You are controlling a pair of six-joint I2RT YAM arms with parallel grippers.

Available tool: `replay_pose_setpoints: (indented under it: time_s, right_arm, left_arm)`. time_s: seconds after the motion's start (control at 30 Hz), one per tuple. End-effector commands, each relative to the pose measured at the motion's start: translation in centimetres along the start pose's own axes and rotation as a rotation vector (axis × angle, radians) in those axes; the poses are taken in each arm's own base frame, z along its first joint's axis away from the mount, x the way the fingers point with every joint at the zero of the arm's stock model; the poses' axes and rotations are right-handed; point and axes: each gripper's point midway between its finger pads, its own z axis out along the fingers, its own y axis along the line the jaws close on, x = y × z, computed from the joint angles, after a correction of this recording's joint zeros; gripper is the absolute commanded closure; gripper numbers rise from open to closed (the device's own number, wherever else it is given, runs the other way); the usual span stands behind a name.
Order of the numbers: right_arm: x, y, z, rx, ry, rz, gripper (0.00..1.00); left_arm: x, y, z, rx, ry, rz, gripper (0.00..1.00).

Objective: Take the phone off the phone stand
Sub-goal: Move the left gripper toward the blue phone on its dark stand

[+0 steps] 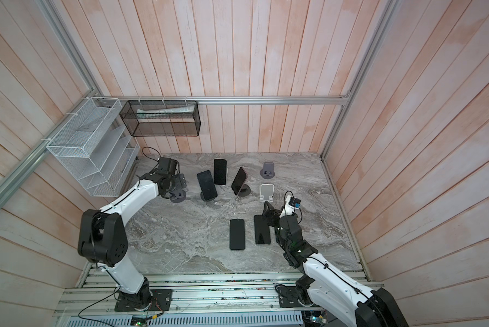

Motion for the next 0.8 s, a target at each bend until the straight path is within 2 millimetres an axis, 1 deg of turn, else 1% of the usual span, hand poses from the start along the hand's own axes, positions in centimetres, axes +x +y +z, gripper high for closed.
replay_pose_setpoints:
  time_s: [0.0,0.07,0.1,0.17,0.2,0.23,0.27,0.33,0.4,0.43,0.47,0.5,0.53,0.57,0.6,0.63,0.67,0.7,0.73,0.77]
  right_arm:
    - [-0.6,-0.1,-0.3,0.002,-0.027,0.007,0.13]
    - [-0.6,-0.2,-0.3,0.002,-0.03,0.013,0.13]
    - [-0.6,-0.2,-0.3,-0.001,-0.028,0.014,0.13]
    - [-0.4,-0.1,-0.2,-0.005,-0.024,0.018,0.13]
    - [-0.3,-0.1,-0.1,-0.003,-0.018,0.019,0.13]
    - [-0.2,-0.1,0.1,0.002,-0.011,0.017,0.13]
    - [0.0,-0.1,0.2,0.005,-0.004,0.014,0.13]
    - [0.1,-0.1,0.3,0.01,0.007,0.011,0.13]
    - [0.1,-0.2,0.2,0.013,0.003,0.014,0.13]
    - [0.0,-0.3,0.2,0.014,-0.003,0.015,0.13]
    - [-0.1,-0.3,0.1,0.017,-0.007,0.015,0.13]
    - [-0.2,-0.4,0.1,0.019,-0.009,0.015,0.13]
    - [-0.3,-0.4,0.1,0.023,-0.009,0.013,0.13]
    - [-0.4,-0.5,0.0,0.025,-0.014,0.014,0.13]
    - [-0.4,-0.5,0.0,0.025,-0.016,0.014,0.13]
    - [-0.3,-0.6,0.0,0.029,-0.015,0.012,0.13]
    - [-0.4,-0.6,0.0,0.028,-0.017,0.013,0.13]
    - [-0.4,-0.5,0.1,0.028,-0.014,0.011,0.13]
    - [-0.2,-0.4,0.2,0.022,-0.006,0.006,0.13]
    - [-0.1,-0.2,0.3,0.015,0.003,0.005,0.13]
  left_arm:
    - [-0.9,-1.7,-4.7,0.067,-0.091,-0.005,0.0]
    - [-0.4,-4.1,-7.3,0.059,-0.173,0.056,0.0]
    - [0.1,-5.3,-8.1,0.067,-0.188,0.081,0.0]
    - [1.8,-8.6,-9.3,0.124,-0.188,0.113,0.0]
    - [2.6,-10.0,-9.6,0.158,-0.179,0.123,0.0]
    - [3.4,-11.9,-10.0,0.206,-0.171,0.126,0.0]
    - [4.2,-13.5,-10.4,0.257,-0.166,0.136,0.02]
    - [5.7,-17.6,-11.2,0.397,-0.155,0.153,0.08]
    - [7.1,-20.6,-11.1,0.508,-0.112,0.155,0.13]
    - [7.7,-21.5,-10.4,0.526,-0.079,0.15,0.18]
    - [8.2,-22.1,-9.6,0.519,-0.052,0.151,0.24]
    - [8.6,-22.5,-8.8,0.506,-0.033,0.159,0.32]
    - [9.3,-22.6,-7.7,0.476,-0.01,0.166,0.45]
    - [9.8,-22.6,-6.7,0.447,0.009,0.17,0.6]
    - [10.3,-22.5,-6.1,0.426,0.023,0.173,0.78]
    - [10.6,-22.1,-5.4,0.388,0.032,0.167,0.93]
    - [10.9,-21.3,-4.9,0.338,0.034,0.155,0.97]
    - [11.2,-20.4,-4.4,0.298,0.032,0.14,0.98]
    - [11.6,-19.5,-4.1,0.264,0.03,0.119,0.98]
    - [12.0,-18.6,-3.8,0.242,0.029,0.095,0.93]
